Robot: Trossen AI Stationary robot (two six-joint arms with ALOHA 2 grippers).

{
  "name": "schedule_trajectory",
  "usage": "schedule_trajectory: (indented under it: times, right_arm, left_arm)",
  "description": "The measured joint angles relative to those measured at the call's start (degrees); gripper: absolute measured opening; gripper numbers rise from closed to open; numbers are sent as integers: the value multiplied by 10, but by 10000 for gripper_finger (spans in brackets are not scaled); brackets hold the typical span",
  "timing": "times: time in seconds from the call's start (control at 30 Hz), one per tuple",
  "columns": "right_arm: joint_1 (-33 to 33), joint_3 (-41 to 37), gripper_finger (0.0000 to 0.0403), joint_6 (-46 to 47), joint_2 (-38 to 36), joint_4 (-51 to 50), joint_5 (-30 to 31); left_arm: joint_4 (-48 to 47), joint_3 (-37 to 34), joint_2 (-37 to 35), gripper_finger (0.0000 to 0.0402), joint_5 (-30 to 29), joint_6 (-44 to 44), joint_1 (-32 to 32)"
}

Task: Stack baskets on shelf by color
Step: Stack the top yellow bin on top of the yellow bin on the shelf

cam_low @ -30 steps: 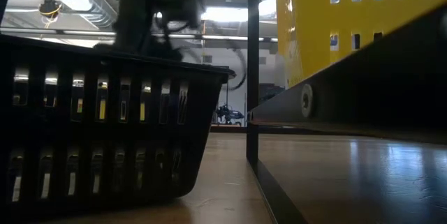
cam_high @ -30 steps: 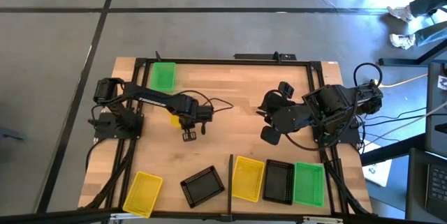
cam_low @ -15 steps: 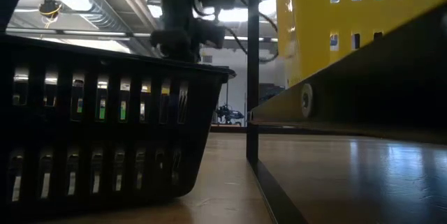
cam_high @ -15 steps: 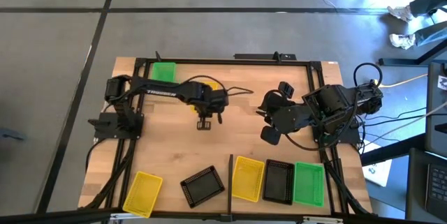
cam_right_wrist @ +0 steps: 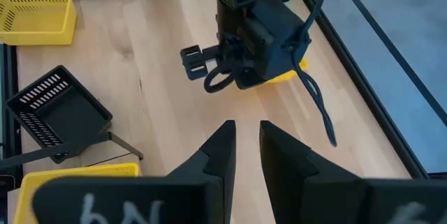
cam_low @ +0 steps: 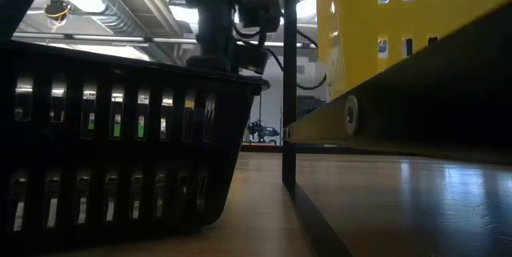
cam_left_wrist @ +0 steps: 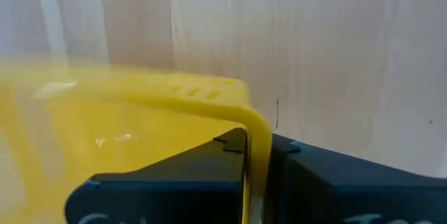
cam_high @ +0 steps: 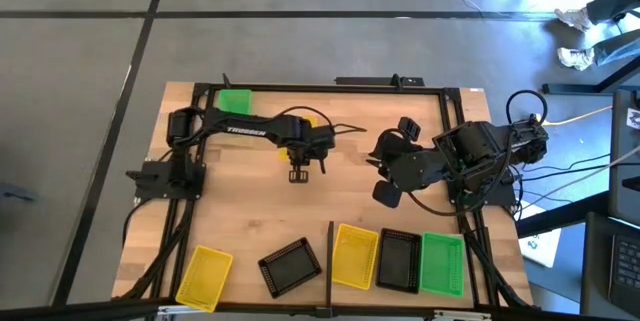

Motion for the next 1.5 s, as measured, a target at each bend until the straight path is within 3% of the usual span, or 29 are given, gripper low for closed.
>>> schedule_trajectory:
  times: [0.2,0.57,0.83,1.07,1.3,1.5]
  right_arm:
    - [0,0,65,0,0,0,0]
    - [0,0,65,-1,0,0,0]
    - [0,0,65,0,0,0,0]
    - [0,0,65,0,-2,-6,2]
    - [0,0,65,7,-22,-21,33]
    - [-33,0,65,115,-27,-23,48]
  left_arm:
    - [4,0,8,4,-14,0,0]
    - [15,0,7,60,-15,0,0]
    - [3,0,-15,64,-15,-46,0]
    - [-7,0,-96,64,-23,-63,0]
    - [-7,0,-205,64,-95,-91,0]
    - [-11,0,-289,64,-119,-128,0]
